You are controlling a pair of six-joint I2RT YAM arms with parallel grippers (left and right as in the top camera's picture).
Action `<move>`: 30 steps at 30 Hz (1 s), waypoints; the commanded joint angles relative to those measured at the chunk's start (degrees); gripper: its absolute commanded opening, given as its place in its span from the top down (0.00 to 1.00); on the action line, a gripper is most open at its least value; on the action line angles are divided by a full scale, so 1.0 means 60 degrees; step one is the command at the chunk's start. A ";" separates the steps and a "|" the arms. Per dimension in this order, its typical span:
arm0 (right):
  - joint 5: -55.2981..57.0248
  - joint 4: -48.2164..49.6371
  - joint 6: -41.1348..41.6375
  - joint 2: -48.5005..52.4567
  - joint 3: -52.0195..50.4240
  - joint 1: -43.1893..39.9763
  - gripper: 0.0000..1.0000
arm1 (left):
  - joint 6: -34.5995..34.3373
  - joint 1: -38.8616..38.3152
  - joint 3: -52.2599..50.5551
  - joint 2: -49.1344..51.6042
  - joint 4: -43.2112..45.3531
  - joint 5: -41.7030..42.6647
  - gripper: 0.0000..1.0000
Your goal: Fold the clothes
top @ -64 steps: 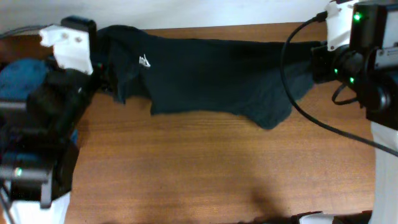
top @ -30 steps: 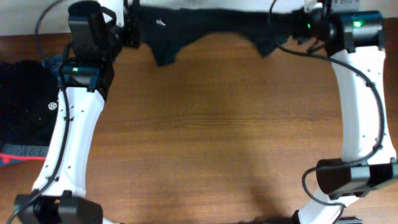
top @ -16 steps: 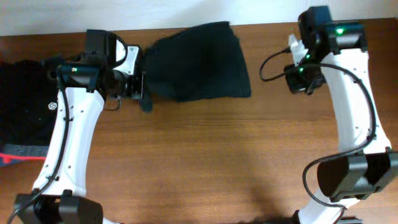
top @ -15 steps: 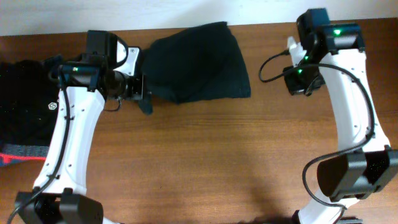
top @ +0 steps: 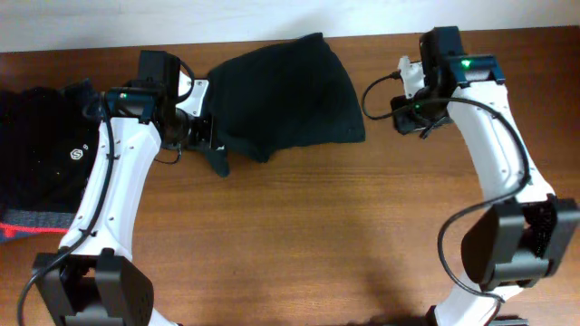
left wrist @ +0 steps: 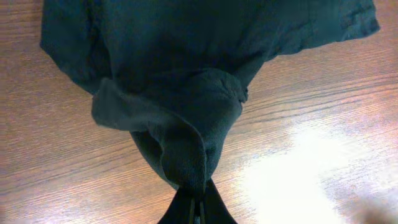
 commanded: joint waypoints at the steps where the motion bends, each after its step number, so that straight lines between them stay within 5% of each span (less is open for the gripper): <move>1: -0.1122 0.0882 0.0015 0.0750 -0.0758 0.0098 0.62 | 0.0189 0.0004 -0.0036 0.0029 0.0051 -0.0215 0.99; 13: -0.1144 0.3570 0.0007 0.3020 -0.1009 0.0900 0.53 | 0.0189 0.0004 -0.0036 0.0029 0.0157 -0.0211 0.99; 23: -0.1035 0.3963 0.0007 0.3555 -0.1009 0.0896 0.46 | 0.0189 0.0004 -0.0036 0.0029 0.0157 -0.0211 0.99; 27: -0.1035 0.3847 0.0011 0.3555 -0.1013 0.0896 0.92 | 0.0189 0.0004 -0.0036 0.0029 0.0160 -0.0211 1.00; 30: -0.1031 0.3679 0.0007 0.3555 -0.1013 0.0885 0.96 | 0.0189 0.0004 -0.0036 0.0029 0.0149 -0.0211 0.99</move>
